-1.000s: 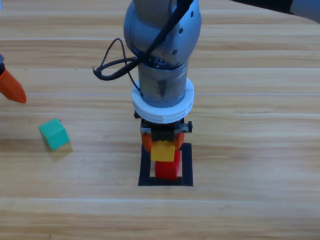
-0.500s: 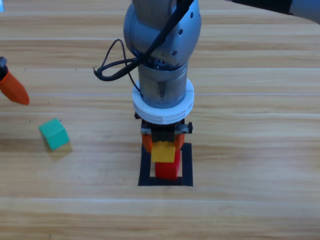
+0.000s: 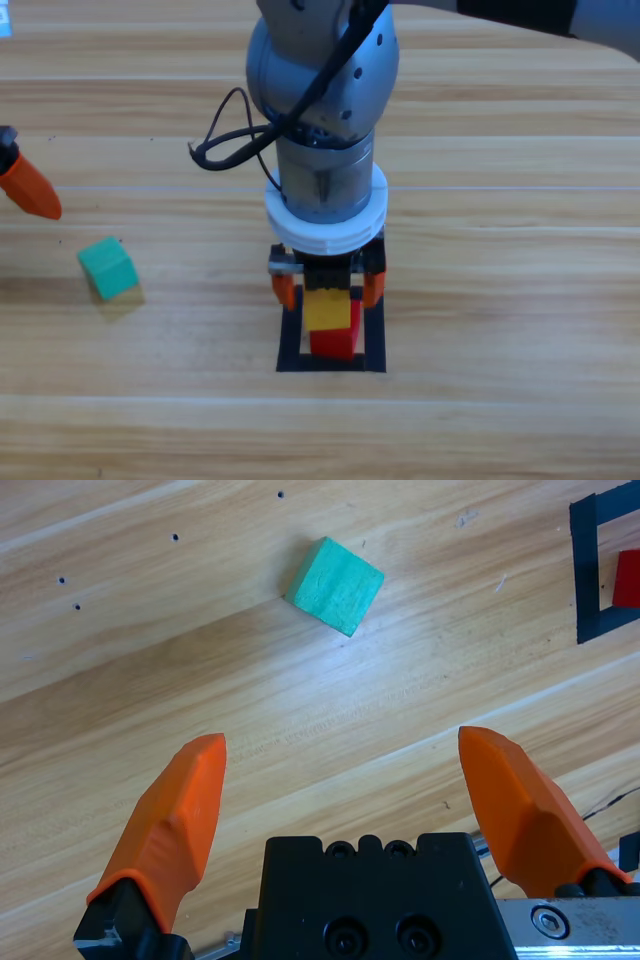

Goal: Stack the blocks in the rectangular block: red at the bottom, yellow in the middle, green on top

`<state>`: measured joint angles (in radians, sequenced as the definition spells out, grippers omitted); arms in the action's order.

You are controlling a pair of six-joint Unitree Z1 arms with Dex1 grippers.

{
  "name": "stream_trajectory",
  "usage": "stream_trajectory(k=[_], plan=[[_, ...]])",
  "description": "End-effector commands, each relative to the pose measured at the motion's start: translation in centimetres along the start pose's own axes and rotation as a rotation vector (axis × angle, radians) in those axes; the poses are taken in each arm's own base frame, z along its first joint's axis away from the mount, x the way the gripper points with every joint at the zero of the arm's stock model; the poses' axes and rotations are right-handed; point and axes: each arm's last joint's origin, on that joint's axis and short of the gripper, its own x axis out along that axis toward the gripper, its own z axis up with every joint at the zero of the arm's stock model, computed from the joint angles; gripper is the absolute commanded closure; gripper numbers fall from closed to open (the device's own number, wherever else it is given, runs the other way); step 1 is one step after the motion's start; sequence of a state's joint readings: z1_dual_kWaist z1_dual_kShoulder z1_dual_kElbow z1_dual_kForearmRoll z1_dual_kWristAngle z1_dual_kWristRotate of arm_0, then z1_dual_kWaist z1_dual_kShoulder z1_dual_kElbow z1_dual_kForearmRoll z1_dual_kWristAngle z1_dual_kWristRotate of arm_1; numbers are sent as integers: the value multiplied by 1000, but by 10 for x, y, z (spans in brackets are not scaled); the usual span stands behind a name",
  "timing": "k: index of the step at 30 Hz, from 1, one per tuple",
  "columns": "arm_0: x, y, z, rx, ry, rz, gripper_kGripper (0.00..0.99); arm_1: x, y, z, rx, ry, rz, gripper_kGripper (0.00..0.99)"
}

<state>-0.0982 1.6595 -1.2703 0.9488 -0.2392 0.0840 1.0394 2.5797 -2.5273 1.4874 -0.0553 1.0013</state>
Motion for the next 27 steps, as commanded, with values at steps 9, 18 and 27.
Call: stream_trajectory(k=[9, 18, 27], plan=[[19, 9, -6, -14, 6, -13, 0, -95, -22, -14, -97, -200, 78, 0], [25, 3, 2, -22, -74, 93, 0, -198, -91, -22, -327, -422, 103, 0], [78, -46, 52, -246, 49, 212, 0, -183, -240, -65, -598, -580, 394, 0]])
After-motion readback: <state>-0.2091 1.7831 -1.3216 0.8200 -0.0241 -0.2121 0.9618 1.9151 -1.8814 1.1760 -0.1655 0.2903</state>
